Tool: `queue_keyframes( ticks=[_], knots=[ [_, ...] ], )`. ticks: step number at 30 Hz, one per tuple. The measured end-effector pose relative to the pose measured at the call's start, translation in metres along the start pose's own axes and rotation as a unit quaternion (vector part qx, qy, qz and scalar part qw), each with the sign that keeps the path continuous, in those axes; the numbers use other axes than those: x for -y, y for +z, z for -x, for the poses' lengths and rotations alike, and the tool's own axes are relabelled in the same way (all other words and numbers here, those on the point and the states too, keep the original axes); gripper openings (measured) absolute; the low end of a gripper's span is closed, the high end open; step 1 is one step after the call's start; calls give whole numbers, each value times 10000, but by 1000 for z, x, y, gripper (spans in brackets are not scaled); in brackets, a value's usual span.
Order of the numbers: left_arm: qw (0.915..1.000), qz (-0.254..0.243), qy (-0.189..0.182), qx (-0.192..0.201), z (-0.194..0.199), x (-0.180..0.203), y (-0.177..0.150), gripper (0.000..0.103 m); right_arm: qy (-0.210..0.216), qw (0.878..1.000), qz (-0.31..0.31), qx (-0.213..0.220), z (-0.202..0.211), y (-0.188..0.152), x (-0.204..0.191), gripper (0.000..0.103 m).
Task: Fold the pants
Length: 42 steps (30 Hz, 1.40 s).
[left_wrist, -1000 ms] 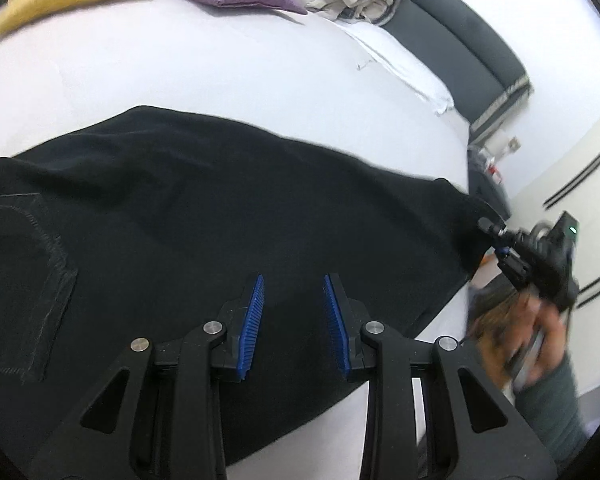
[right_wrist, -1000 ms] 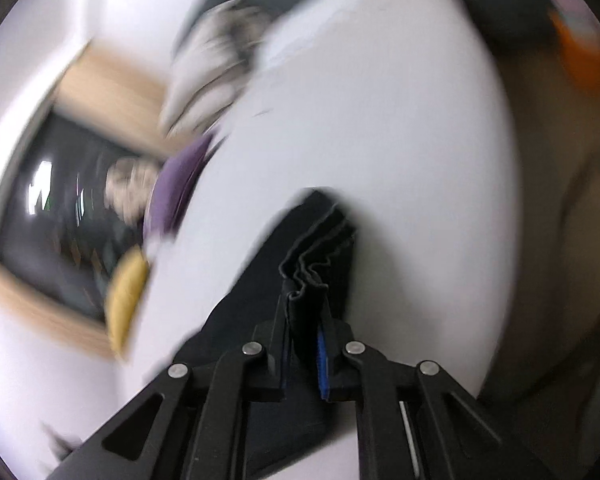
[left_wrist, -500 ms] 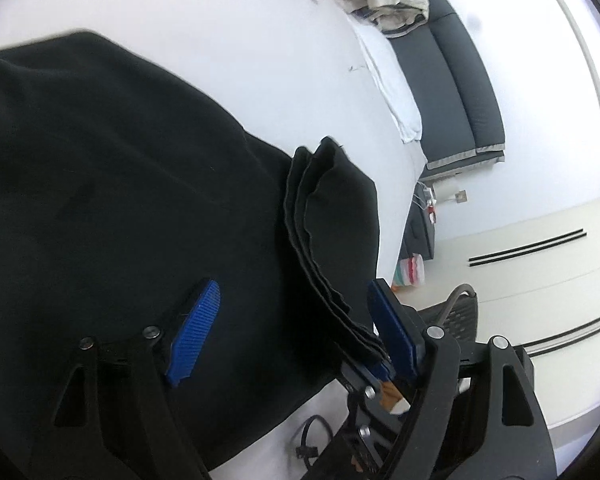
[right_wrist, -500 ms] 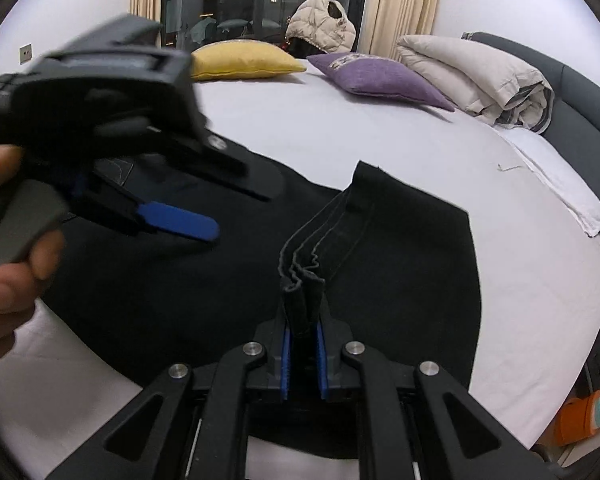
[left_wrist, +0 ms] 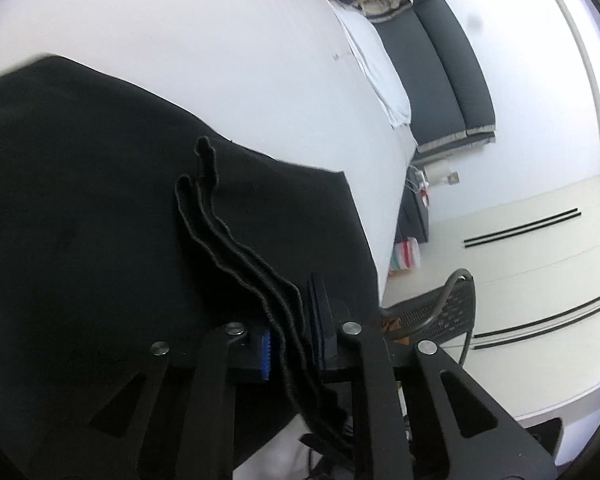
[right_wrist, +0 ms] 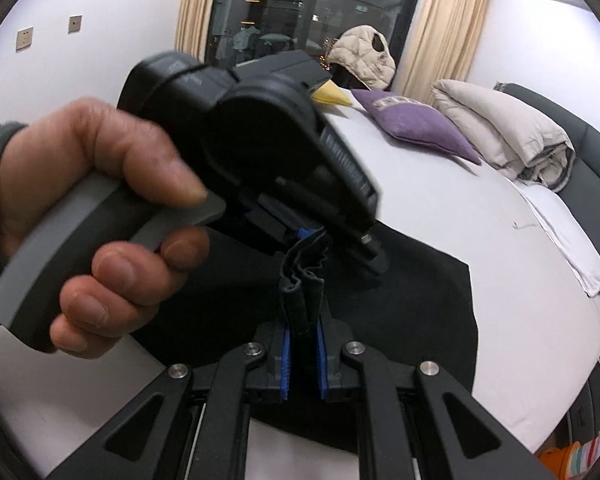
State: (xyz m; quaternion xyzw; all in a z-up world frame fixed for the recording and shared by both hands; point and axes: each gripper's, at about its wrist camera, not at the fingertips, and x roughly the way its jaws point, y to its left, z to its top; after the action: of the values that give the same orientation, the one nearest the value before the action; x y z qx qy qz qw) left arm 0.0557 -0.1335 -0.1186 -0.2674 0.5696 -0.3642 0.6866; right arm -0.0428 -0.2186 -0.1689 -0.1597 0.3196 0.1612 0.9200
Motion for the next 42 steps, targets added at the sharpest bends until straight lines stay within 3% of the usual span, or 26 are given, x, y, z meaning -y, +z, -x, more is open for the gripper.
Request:
queue_keyframes(
  ticks=[8, 16, 20, 22, 24, 25, 29, 32, 35, 37, 38, 40, 42],
  knots=[
    [9976, -161, 610, 302, 60, -23, -9, 10, 416, 9978, 486, 147, -5, 26, -51, 12],
    [9932, -190, 1113, 268, 62, -60, -29, 10, 669, 9958, 600, -150, -34, 25, -63, 12],
    [9924, -234, 1200, 148, 56, -73, -35, 11, 1000, 9901, 449, -881, -70, 15, -63, 18],
    [9908, -338, 1308, 120, 61, -68, -38, 11, 1393, 9865, 65, -857, -58, 12, -50, 24],
    [9876, -440, 1502, 122, 68, -66, -42, 14, 1948, 9761, -455, -844, -41, 9, -25, 52],
    [9856, -489, 1610, 169, 73, -62, -44, 16, 2105, 9719, -723, -770, -32, 8, -8, 55],
    [9720, -645, 2144, 718, 103, -46, -43, 16, 2070, 9614, -1740, -506, -20, 13, 67, 56],
    [9716, -924, 1935, 997, 105, -18, -45, 16, 2018, 9377, -2808, -329, -41, 18, 139, 56],
    [9714, -1391, 1755, 786, 76, 5, -56, 16, 2430, 8998, -3614, -270, -80, 17, 182, 56],
    [9666, -1669, 1901, 403, 42, 8, -68, 16, 2666, 8751, -4016, -429, -120, 13, 199, 56],
    [9639, -1709, 2032, 214, 23, 3, -75, 16, 2601, 8686, -4162, -689, -148, 6, 206, 56],
    [9573, -1808, 2255, 114, 2, -11, -84, 16, 2335, 8701, -4256, -850, -173, -3, 217, 29],
    [9598, -1762, 2174, 220, 2, -13, -86, 16, 2363, 8644, -4383, -703, -171, -10, 224, 20]
  ],
)
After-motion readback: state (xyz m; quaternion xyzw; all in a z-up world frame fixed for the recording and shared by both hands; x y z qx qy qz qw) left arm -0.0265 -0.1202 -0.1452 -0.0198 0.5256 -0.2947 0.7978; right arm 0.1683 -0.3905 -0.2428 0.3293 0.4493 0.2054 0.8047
